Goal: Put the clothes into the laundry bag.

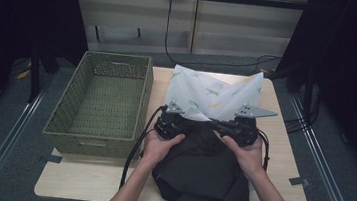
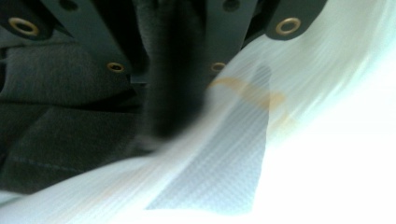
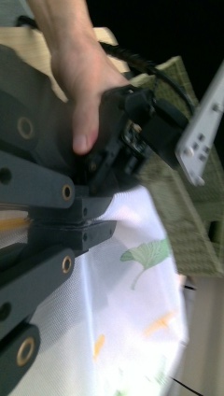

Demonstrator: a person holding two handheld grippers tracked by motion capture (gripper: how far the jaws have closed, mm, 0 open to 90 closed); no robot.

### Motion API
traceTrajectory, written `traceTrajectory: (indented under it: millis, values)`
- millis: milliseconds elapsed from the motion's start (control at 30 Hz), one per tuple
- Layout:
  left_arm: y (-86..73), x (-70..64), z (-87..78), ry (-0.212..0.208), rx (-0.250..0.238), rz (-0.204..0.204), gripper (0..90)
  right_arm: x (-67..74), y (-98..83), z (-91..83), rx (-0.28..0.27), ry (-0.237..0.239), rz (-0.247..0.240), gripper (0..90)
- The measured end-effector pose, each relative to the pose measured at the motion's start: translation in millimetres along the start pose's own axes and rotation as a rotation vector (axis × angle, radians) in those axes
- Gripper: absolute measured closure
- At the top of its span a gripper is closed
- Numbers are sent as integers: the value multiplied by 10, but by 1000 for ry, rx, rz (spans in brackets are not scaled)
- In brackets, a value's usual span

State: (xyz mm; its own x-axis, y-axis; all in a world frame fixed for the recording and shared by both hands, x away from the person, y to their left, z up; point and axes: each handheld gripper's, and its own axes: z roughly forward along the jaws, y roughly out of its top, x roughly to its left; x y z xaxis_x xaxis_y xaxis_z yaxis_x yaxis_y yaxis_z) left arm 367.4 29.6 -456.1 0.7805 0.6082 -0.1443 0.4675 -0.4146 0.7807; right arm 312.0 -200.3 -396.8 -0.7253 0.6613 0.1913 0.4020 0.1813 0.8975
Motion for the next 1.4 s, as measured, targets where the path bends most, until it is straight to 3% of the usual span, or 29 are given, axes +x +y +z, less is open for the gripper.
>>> traceTrajectory:
  millis: [33, 67, 233, 267, 300, 400, 467, 600, 633, 733, 800, 867, 933, 967, 1067, 1100, 1133, 1167, 1233, 1300, 1333, 1367, 1400]
  values:
    - [-96, 4, 112, 15, 30, -3, 789, 22, -53, 73, 33, 2, -10, 892]
    - [-147, -1, 168, 17, 22, -30, 782, 24, -84, 108, 50, 6, -11, 892]
    - [-190, 99, 184, -2, 39, -55, 683, -5, -196, 172, 107, -17, -27, 887]
    - [-184, 106, 174, -2, 31, -70, 539, -29, -221, 175, 113, -24, -23, 887]
    - [-172, 123, 115, -27, 20, -71, 473, -86, -267, 172, 121, -37, -12, 885]
    - [-163, 107, 21, -26, -20, -82, 338, -155, -301, 153, 126, -54, 3, 882]
    - [-144, 71, -104, -45, -79, -84, 314, -171, -304, 148, 124, -59, 6, 881]
    - [-112, -65, -384, -54, -131, -27, 256, -203, -308, 132, 120, -64, 9, 873]
    - [-112, -65, -384, -54, -131, -27, 253, -203, -308, 132, 120, -64, 9, 873]
    - [-196, -197, -594, -67, -147, 29, 265, -198, -294, 108, 112, -67, 6, 867]
    - [-256, -238, -670, -125, -170, 13, 265, -200, -291, 103, 112, -66, 5, 866]
    - [-281, -274, -696, -131, -163, 26, 256, -203, -292, 104, 111, -66, 5, 865]
    - [-329, -373, -709, -136, -149, 65, 248, -210, -295, 114, 113, -65, 7, 864]
    - [-371, -465, -677, -183, -123, 100, 222, -210, -296, 119, 114, -67, 10, 862]
    - [-413, -562, -603, -213, -95, 126, 204, -209, -295, 118, 113, -67, 9, 861]
    - [-461, -630, -495, -228, -60, 130, 161, -209, -295, 116, 113, -67, 7, 859]
    - [-461, -630, -495, -228, -60, 130, 127, -209, -295, 116, 113, -67, 7, 859]
    - [-516, -694, -376, -256, -17, 169, 103, -207, -295, 114, 113, -66, 6, 855]
    - [-546, -731, -315, -250, -1, 191, 66, -209, -295, 114, 114, -67, 5, 854]
    - [-596, -791, -223, -236, 39, 243, 40, -213, -297, 115, 115, -67, 5, 852]
    - [-643, -860, -152, -207, 75, 307, 2, -217, -298, 112, 114, -71, 5, 847]
    - [-664, -897, -125, -187, 83, 337, 0, -218, -297, 110, 114, -71, 5, 844]
    - [-664, -897, -125, -187, 83, 337, 0, -218, -297, 110, 114, -71, 5, 844]
